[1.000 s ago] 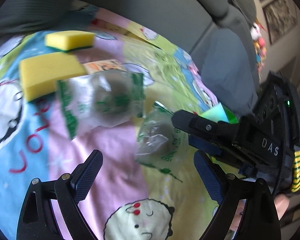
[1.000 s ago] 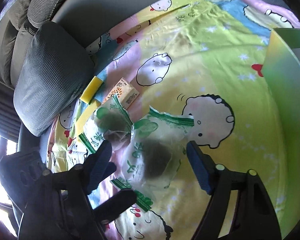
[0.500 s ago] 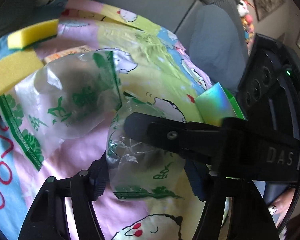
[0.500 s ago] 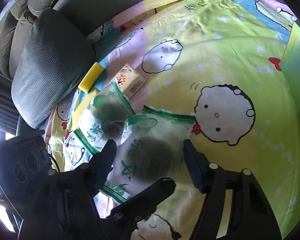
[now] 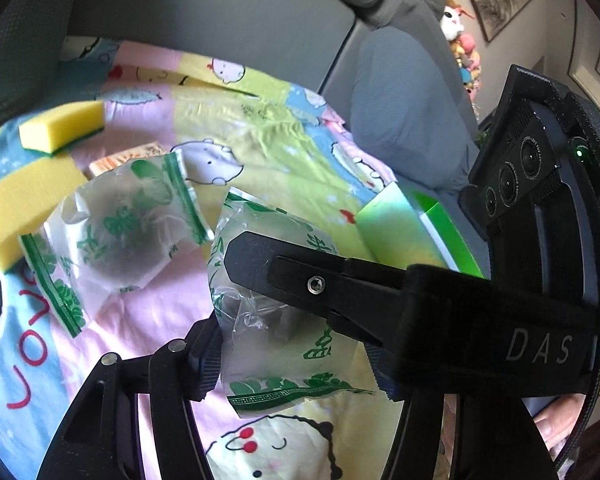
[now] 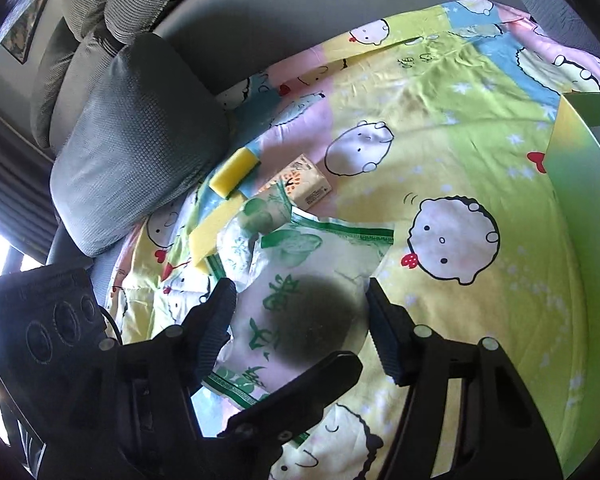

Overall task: Organize objects
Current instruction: 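Lift the bag with the right tool and carry it toward the white box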

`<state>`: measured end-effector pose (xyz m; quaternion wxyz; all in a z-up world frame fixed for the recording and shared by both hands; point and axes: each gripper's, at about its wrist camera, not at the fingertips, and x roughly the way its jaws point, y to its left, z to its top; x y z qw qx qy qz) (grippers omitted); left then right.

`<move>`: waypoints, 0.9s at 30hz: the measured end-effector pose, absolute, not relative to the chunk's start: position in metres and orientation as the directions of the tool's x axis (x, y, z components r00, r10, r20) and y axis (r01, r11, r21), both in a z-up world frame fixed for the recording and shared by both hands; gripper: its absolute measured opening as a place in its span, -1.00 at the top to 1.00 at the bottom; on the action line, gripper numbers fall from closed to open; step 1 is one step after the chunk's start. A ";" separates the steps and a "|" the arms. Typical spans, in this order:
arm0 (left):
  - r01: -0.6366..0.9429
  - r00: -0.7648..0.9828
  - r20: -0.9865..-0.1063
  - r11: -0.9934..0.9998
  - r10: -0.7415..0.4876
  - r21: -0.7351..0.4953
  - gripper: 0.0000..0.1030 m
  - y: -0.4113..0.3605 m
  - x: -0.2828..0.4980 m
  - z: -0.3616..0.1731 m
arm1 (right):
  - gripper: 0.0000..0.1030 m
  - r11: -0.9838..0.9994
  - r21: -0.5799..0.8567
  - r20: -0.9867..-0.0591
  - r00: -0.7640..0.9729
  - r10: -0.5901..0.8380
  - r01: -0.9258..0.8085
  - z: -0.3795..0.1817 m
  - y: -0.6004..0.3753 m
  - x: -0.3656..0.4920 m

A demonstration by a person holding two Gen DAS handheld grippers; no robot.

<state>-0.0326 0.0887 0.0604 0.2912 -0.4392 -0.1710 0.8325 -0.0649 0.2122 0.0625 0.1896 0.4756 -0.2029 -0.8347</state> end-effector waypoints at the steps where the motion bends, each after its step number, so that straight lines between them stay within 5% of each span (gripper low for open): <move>1: -0.335 -0.447 -0.630 -0.772 0.635 -0.540 -0.19 0.089 -0.032 0.062 | -0.23 -0.843 0.521 -0.710 -0.481 -0.514 0.133 0.065 0.212 -0.063; 27: -0.366 -0.566 -0.561 -0.793 0.605 -0.486 -0.20 0.085 -0.001 0.091 | -0.26 -0.825 0.524 -0.649 -0.529 -0.547 0.210 0.093 0.206 -0.041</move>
